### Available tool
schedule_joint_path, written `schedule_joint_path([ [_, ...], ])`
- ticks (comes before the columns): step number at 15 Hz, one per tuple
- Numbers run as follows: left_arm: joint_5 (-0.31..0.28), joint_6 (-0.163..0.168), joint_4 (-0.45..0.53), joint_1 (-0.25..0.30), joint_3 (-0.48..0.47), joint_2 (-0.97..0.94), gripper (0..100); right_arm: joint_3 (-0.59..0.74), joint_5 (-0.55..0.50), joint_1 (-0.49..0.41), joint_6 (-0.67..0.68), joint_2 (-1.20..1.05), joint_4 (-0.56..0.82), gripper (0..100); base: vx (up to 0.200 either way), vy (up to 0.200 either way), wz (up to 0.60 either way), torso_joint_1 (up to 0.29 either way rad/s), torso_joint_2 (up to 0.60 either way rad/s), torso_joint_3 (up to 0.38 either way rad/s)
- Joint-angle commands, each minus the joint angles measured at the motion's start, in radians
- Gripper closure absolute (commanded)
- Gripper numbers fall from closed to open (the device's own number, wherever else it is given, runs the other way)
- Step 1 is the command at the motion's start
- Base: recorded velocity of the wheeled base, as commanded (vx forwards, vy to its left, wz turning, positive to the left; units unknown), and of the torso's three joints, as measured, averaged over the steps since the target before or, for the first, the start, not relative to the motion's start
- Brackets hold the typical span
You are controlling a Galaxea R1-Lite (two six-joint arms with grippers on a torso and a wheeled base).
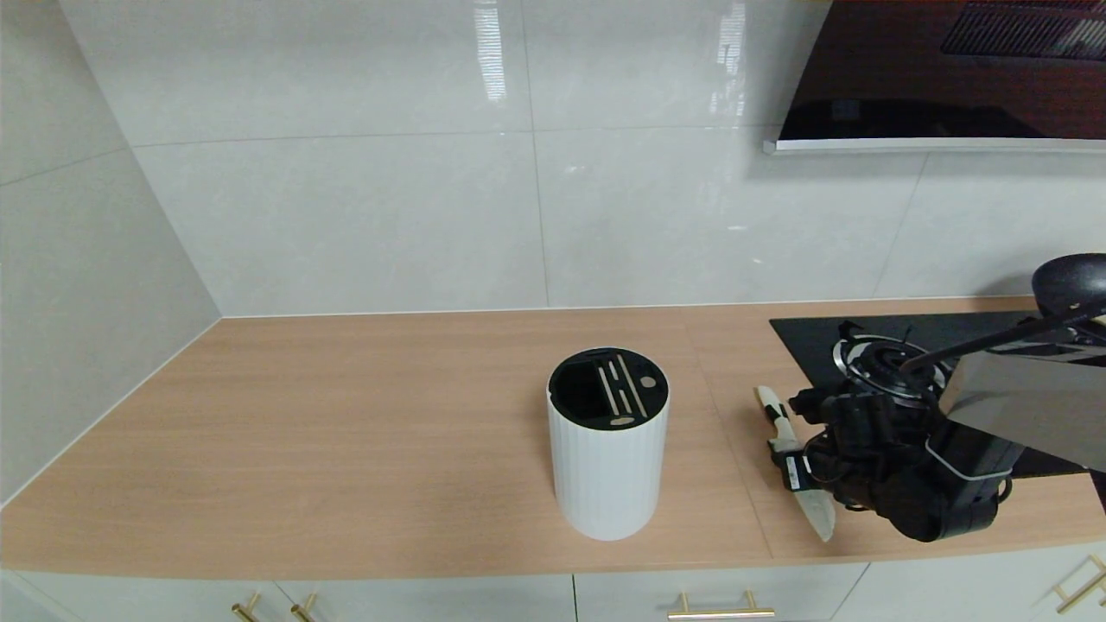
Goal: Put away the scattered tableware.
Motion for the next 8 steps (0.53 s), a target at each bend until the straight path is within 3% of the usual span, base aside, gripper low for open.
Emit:
schedule_joint_path([
  [1,0.0,0.0,0.0,0.0,0.0,0.002,0,0.0,-0.003,0.0,-0.001,-0.011,0.001,100,0.0,0.0,0.0,0.0,0.0,0.0],
  [7,0.002,-0.002,-0.003,0.0,0.0,0.002,0,0.025,-0.003,0.002,0.004,-0.149,0.005,100,0.0,0.0,0.0,0.0,0.0,0.0],
  [8,-0.001,-0.003,-0.006,0.0,-0.067,0.002,0,0.052,-0.004,0.005,0.007,-0.258,0.01,100,0.0,0.0,0.0,0.0,0.0,0.0],
])
